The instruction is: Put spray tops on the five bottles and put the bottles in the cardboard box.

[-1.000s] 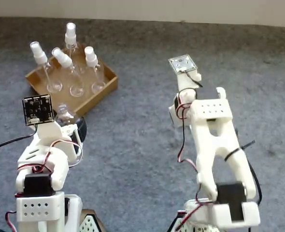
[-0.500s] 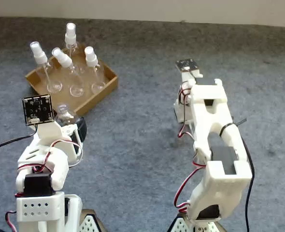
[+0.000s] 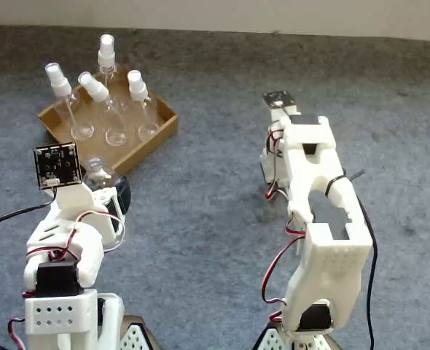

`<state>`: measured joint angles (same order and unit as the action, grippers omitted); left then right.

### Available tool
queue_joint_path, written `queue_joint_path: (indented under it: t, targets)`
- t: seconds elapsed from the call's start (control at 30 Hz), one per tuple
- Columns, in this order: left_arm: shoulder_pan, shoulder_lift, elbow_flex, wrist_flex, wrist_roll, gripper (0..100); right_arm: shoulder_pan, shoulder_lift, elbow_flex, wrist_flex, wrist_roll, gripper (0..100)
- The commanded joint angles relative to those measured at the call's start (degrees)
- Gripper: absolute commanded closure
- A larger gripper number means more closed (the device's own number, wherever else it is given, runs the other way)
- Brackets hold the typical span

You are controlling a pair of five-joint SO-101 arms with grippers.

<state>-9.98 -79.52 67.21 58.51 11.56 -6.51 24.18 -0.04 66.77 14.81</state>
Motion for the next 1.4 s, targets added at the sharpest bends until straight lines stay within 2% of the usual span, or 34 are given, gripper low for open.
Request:
queue_joint_path:
  t: [0.0, 0.23, 0.37, 0.57, 0.73, 1.0, 1.07, 1.17, 1.37]
  targets:
    - [0.92, -0.66, -0.48, -1.32, 0.26, 97, 0.75, -1.01, -3.38, -0.84, -0.26, 79.7]
    - [0.92, -0.66, -0.48, -1.32, 0.26, 97, 1.1, -1.36, -3.47, -0.84, -0.26, 95.1]
    - [0.92, -0.66, -0.48, -1.32, 0.26, 97, 1.1, -3.56, -5.93, 0.57, -0.26, 98.9]
    - [1.1, -0.75, -0.75, -0.97, 0.44, 97, 1.89, -12.62, -9.54, 9.63, -0.62, 99.2]
    - [6.9, -1.89, -0.75, -0.88, 0.26, 97, 1.71, -23.08, -9.98, 13.93, -0.62, 99.2]
    - [12.79, -21.85, 4.53, 3.25, 0.18, 97, -3.21, -41.98, -5.67, 17.01, -0.62, 99.1]
    - [13.85, -26.68, 6.81, 2.81, -1.85, 97, -5.41, -46.73, -3.21, 17.54, -0.7, 99.1]
    - [16.31, -24.31, 7.43, 2.81, -7.3, 98, -8.04, -53.93, 1.01, 17.01, -0.7, 98.9]
    - [20.62, -22.99, 10.07, 2.64, -7.82, 97, -10.42, -66.33, 7.34, 13.85, -0.7, 98.9]
